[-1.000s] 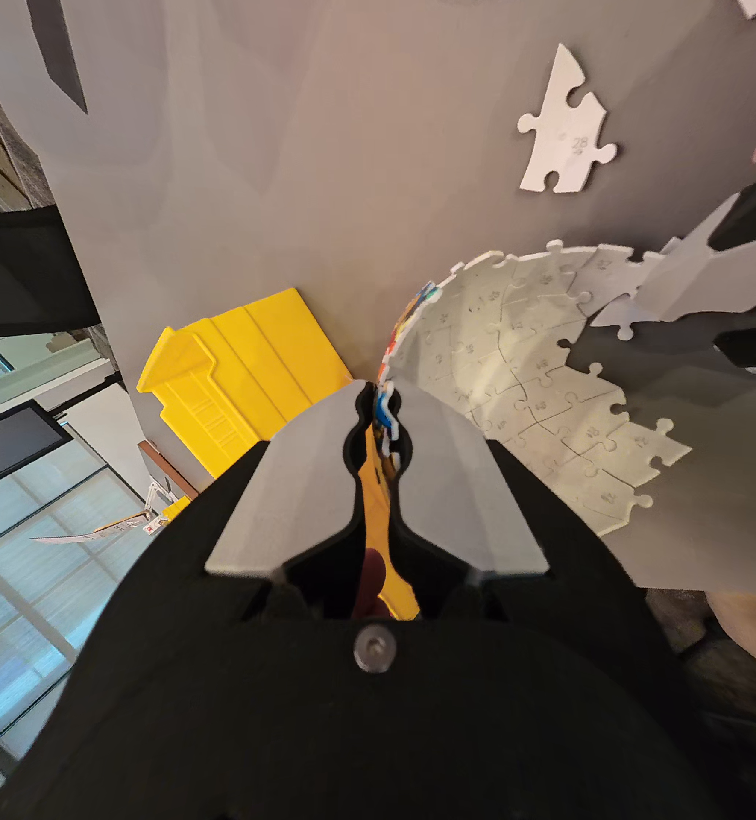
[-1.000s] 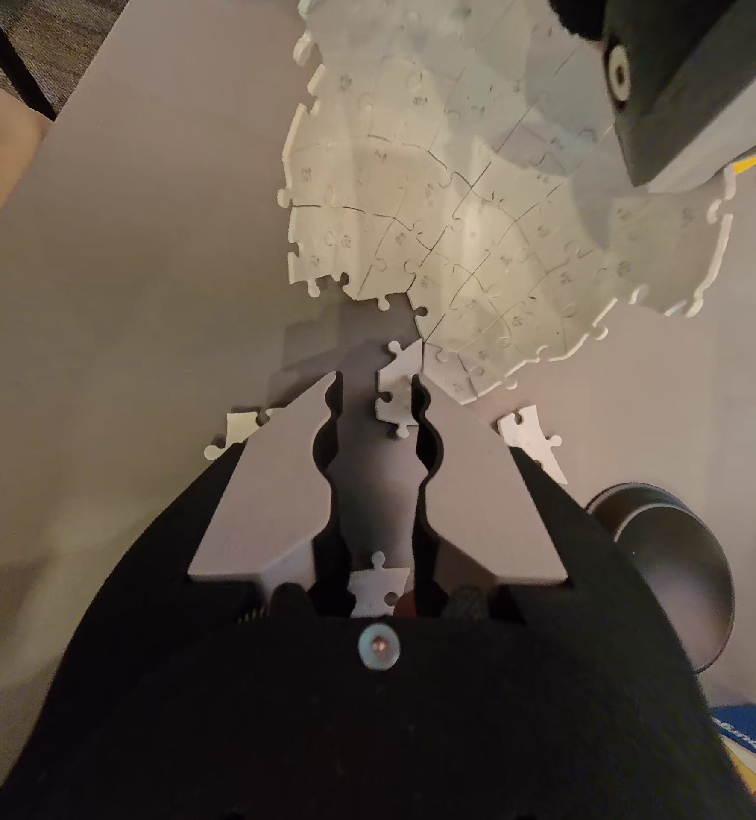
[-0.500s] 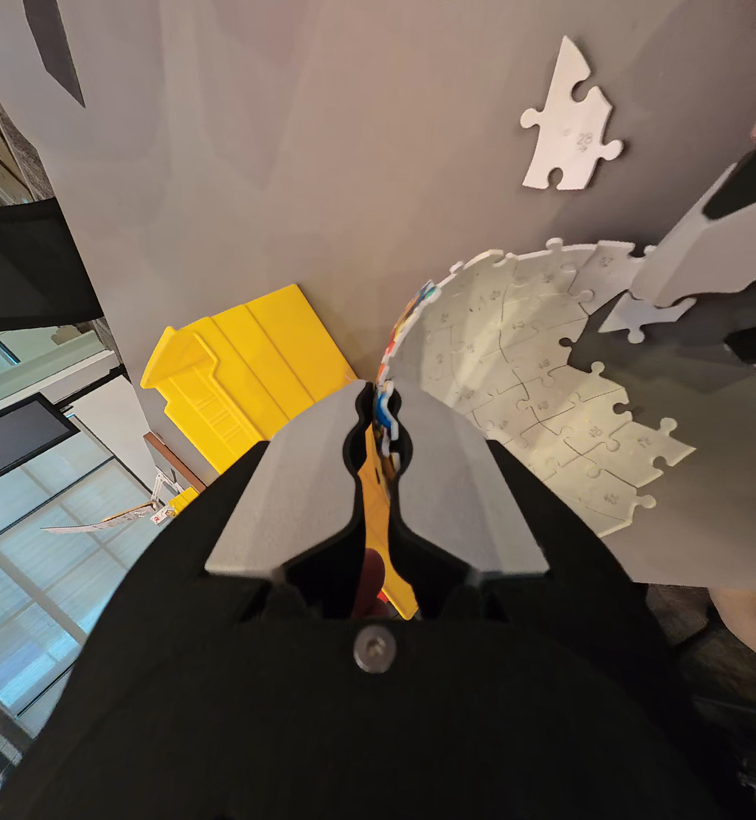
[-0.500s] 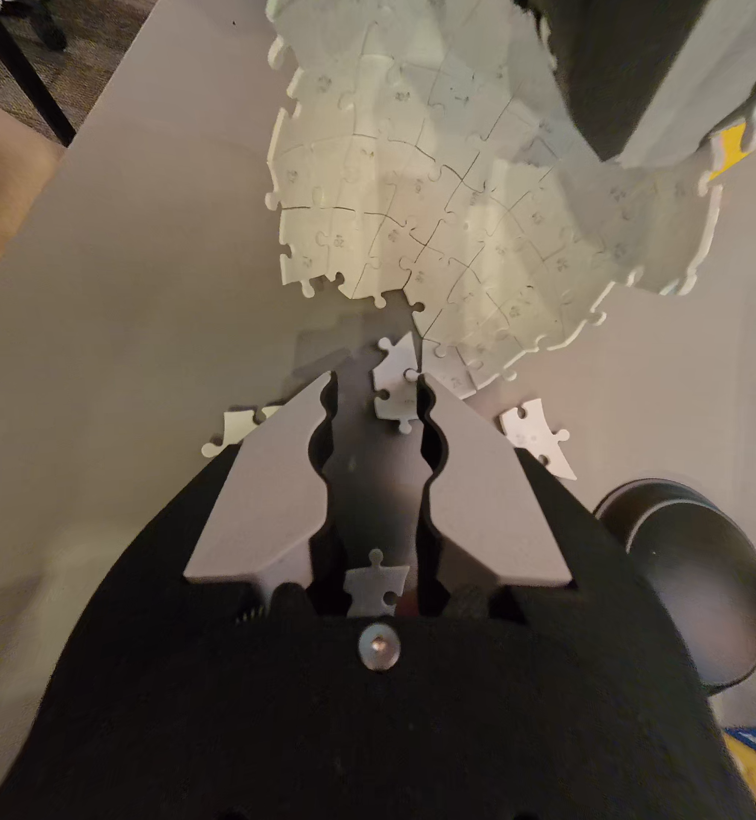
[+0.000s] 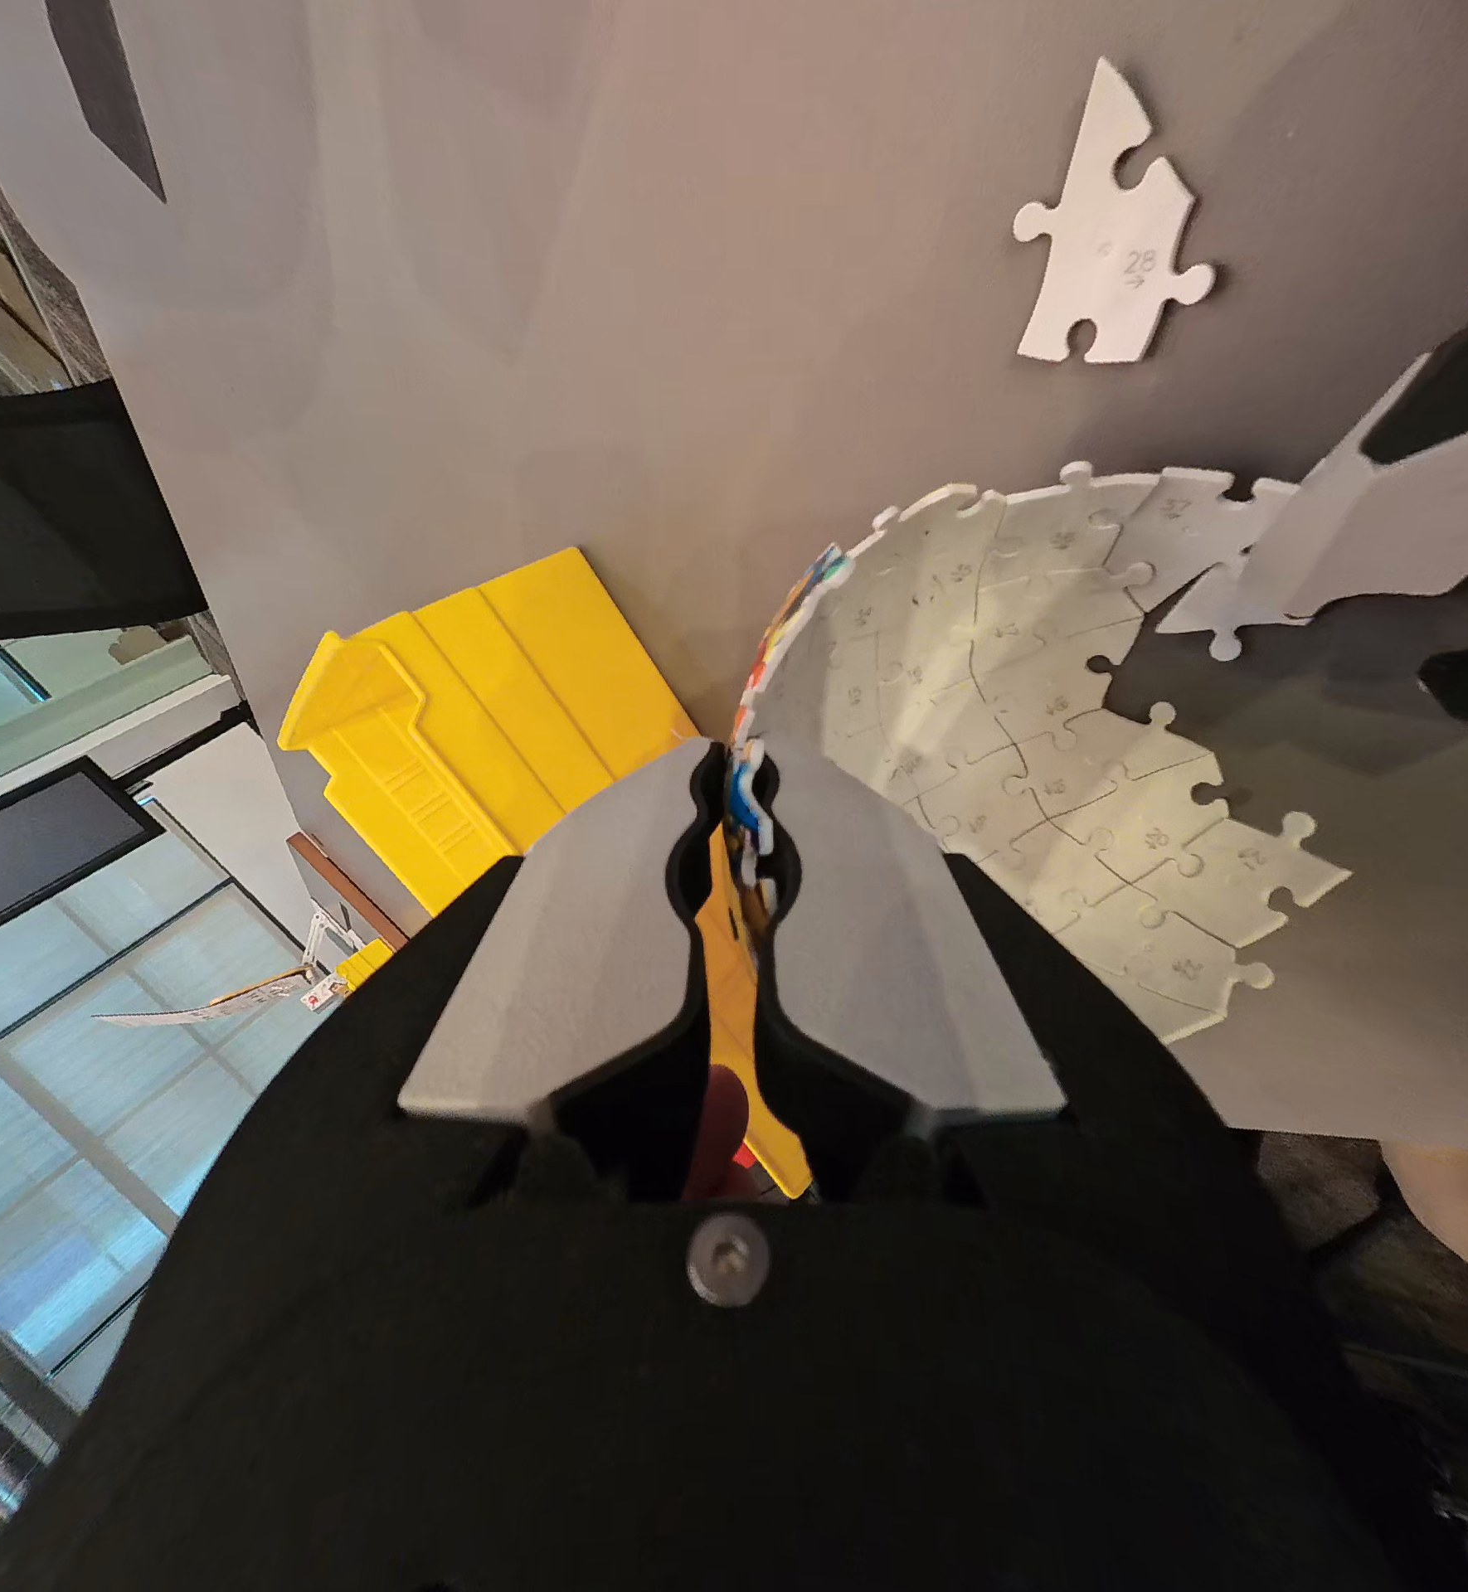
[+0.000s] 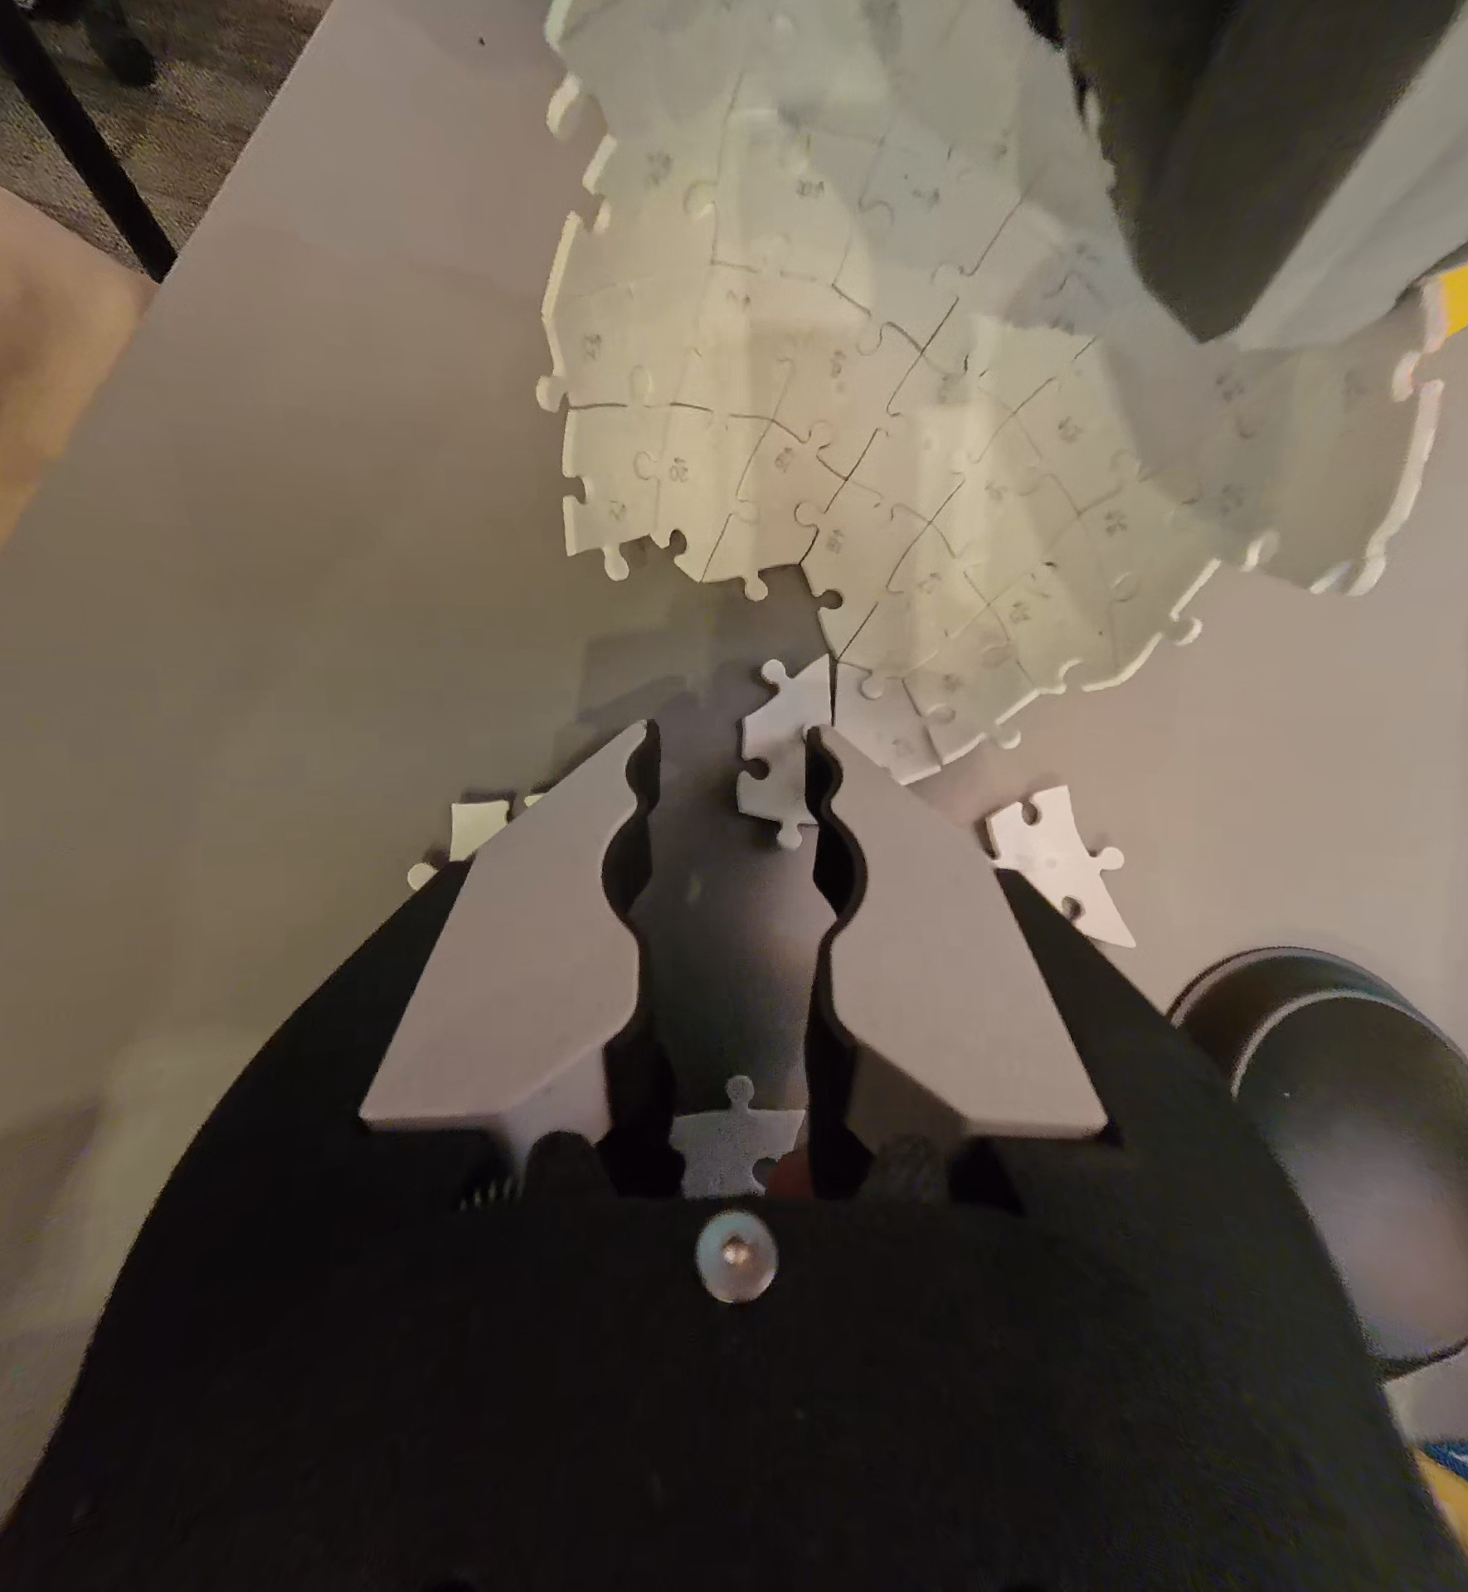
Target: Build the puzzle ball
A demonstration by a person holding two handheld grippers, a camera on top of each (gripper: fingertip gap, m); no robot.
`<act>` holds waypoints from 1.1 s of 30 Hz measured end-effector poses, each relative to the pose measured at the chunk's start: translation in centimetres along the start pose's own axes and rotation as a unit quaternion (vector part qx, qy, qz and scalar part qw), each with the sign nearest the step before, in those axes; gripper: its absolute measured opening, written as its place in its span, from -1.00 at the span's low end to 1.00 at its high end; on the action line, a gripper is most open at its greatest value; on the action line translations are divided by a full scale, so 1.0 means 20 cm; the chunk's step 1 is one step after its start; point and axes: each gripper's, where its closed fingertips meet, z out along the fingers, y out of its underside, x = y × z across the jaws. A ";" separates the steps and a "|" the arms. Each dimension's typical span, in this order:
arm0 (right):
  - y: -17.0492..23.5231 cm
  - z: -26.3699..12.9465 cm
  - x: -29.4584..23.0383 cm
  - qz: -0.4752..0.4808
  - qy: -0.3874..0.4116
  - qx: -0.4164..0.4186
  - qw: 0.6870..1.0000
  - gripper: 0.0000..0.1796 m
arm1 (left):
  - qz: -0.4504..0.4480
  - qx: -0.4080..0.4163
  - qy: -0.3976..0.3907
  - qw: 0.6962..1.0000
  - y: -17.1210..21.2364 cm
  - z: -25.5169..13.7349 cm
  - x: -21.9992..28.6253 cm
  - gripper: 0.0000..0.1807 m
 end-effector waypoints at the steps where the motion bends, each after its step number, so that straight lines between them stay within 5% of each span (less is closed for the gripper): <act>1: 0.00 0.00 0.00 0.005 -0.004 0.000 1.000 -0.65 | 0.000 0.000 0.000 1.000 0.00 0.00 0.00 -0.95; 33: 0.02 0.01 0.01 0.062 -0.025 -0.009 0.998 -0.71 | -0.004 -0.004 -0.005 1.000 0.00 -0.05 0.00 -0.95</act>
